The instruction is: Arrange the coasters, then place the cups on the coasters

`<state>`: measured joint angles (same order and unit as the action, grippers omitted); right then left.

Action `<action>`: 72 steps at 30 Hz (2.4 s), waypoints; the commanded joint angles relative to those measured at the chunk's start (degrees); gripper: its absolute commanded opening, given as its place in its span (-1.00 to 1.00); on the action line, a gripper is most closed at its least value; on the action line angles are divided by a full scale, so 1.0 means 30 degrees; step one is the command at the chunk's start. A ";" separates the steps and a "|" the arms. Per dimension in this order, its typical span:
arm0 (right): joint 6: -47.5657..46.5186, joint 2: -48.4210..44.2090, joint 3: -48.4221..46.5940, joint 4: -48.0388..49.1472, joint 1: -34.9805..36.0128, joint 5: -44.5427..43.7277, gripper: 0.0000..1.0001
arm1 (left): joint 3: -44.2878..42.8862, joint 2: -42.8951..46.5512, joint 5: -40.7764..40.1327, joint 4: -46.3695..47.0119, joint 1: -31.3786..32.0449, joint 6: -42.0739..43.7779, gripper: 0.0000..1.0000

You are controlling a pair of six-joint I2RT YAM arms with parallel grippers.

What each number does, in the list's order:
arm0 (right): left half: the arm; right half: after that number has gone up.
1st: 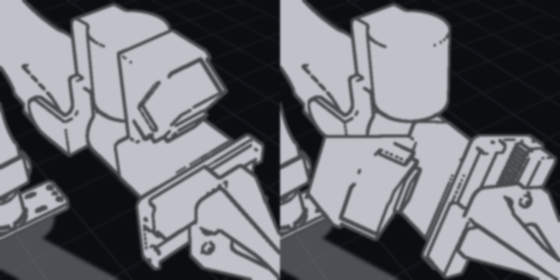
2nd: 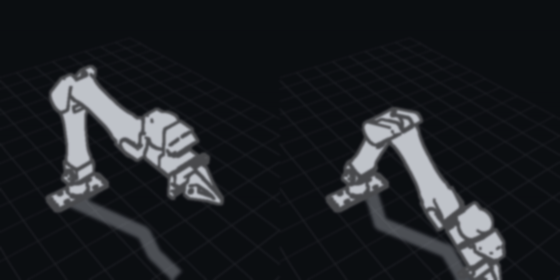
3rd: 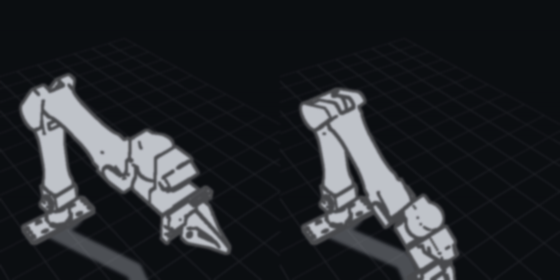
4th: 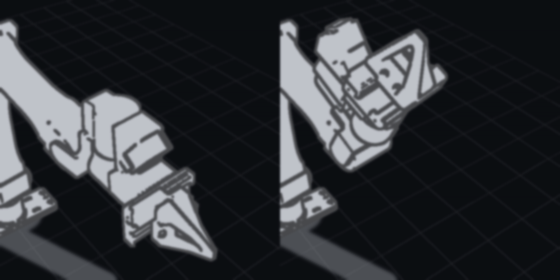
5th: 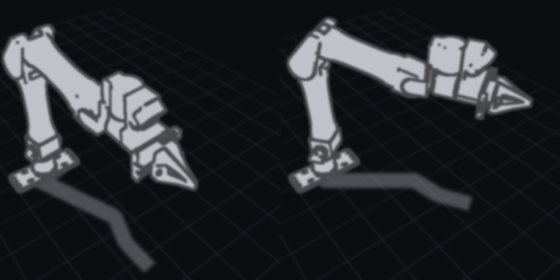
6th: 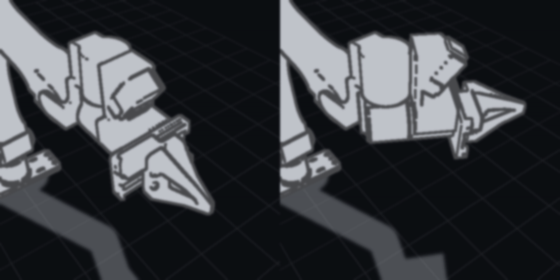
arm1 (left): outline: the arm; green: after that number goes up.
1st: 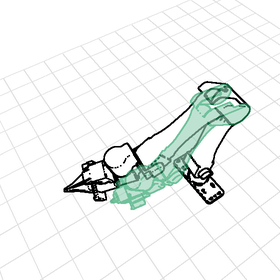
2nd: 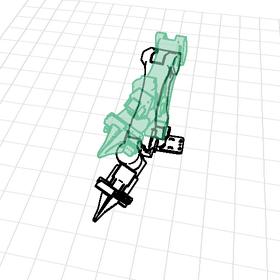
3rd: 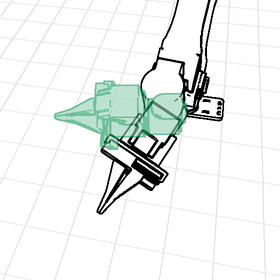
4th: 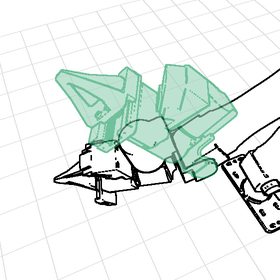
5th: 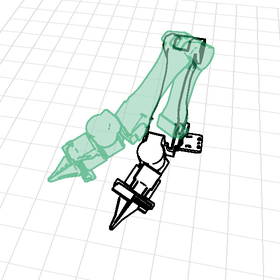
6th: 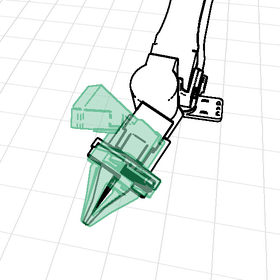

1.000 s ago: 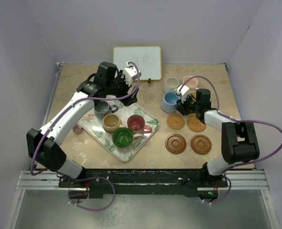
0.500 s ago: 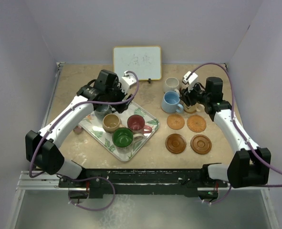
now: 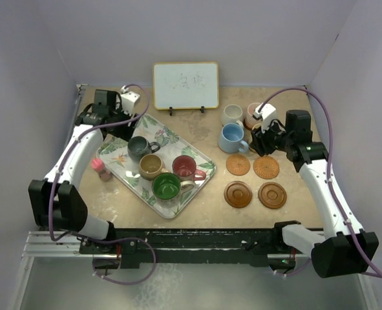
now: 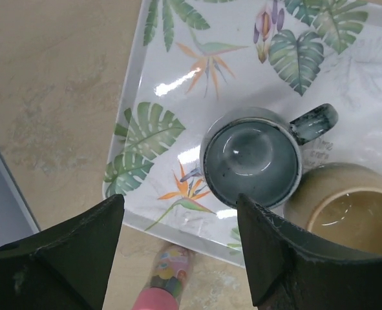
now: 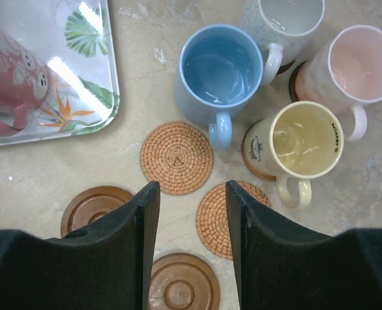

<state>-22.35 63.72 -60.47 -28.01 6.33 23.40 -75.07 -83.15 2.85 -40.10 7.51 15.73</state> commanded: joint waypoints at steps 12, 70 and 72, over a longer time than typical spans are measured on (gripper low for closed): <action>0.0028 -0.0668 0.0457 -0.0948 0.0058 -0.0320 -0.07 | -0.2764 -0.5900 0.1555 -0.0257 -0.0247 0.4035 0.12; 0.2401 0.0597 -0.3525 0.3247 0.1810 0.7473 0.37 | -0.7358 -0.1160 0.6254 0.3196 0.7875 0.5629 -0.94; 0.0637 0.0382 -0.3248 0.2560 0.2271 0.7142 0.43 | -0.7847 -0.1507 0.6553 0.2553 0.8573 0.5809 -0.94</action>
<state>-11.05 67.42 -71.53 -19.42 10.59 41.71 -92.51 -87.59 16.43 -35.09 31.00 32.05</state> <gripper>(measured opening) 0.690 0.055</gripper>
